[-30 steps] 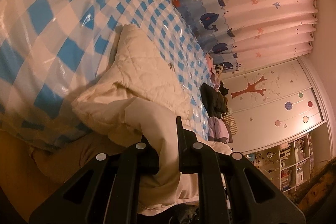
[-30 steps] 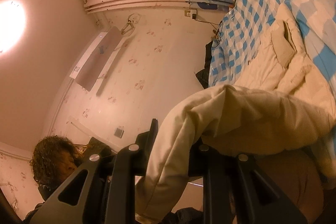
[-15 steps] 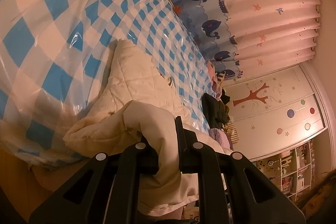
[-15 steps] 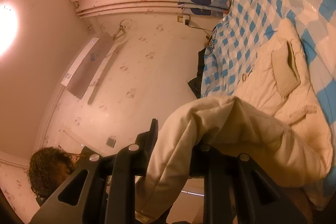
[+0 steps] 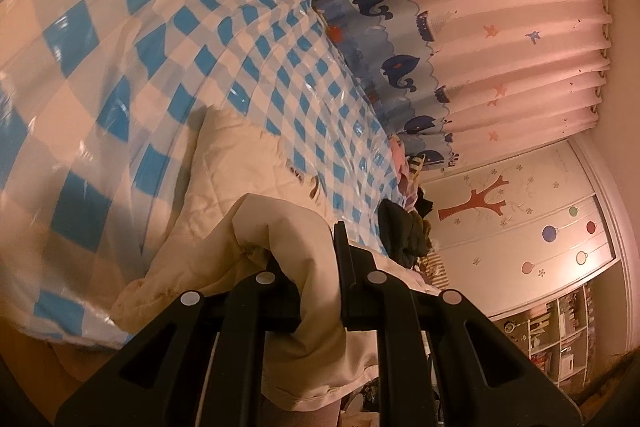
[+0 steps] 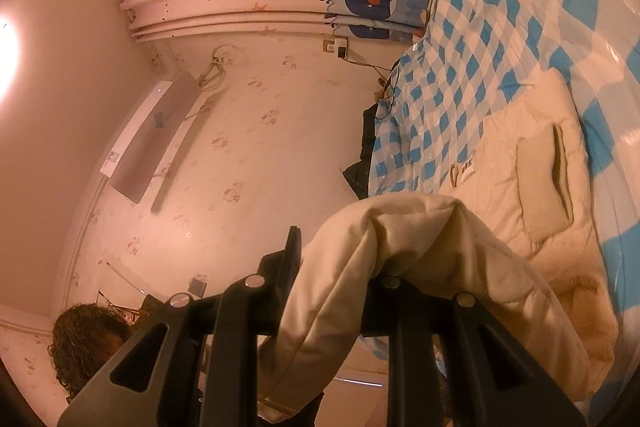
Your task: Fold large clothes
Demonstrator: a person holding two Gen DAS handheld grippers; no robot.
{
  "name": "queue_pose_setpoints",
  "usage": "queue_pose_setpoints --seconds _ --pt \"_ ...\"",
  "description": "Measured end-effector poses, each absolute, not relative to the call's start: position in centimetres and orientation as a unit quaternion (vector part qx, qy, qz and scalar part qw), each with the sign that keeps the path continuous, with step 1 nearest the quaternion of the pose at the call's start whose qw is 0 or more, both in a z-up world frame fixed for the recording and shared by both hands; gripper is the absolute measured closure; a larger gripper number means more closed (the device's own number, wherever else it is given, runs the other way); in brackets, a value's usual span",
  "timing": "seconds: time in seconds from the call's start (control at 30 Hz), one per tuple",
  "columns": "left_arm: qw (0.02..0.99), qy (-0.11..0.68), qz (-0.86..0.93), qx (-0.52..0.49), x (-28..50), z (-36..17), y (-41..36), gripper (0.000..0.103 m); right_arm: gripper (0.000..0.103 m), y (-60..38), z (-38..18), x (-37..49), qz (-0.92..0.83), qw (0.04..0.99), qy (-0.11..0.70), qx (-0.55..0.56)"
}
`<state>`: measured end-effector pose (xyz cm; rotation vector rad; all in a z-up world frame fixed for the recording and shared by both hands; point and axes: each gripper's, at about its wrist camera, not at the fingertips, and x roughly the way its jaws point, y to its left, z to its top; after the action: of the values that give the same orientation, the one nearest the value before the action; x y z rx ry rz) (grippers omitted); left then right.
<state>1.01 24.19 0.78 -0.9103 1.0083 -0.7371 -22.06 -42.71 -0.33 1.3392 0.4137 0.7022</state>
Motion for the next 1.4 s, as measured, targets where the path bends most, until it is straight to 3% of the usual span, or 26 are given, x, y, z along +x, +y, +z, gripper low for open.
queue_pose_setpoints --seconds 0.8,1.4 --pt "0.723 0.442 -0.330 -0.415 8.1 1.1 21.2 0.092 0.079 -45.2 -0.5 -15.1 0.271 0.716 0.199 0.612" --pt "0.713 0.465 -0.302 -0.428 11.5 -3.0 20.3 0.091 0.076 -46.2 -4.3 -11.9 0.234 0.708 0.227 0.627"
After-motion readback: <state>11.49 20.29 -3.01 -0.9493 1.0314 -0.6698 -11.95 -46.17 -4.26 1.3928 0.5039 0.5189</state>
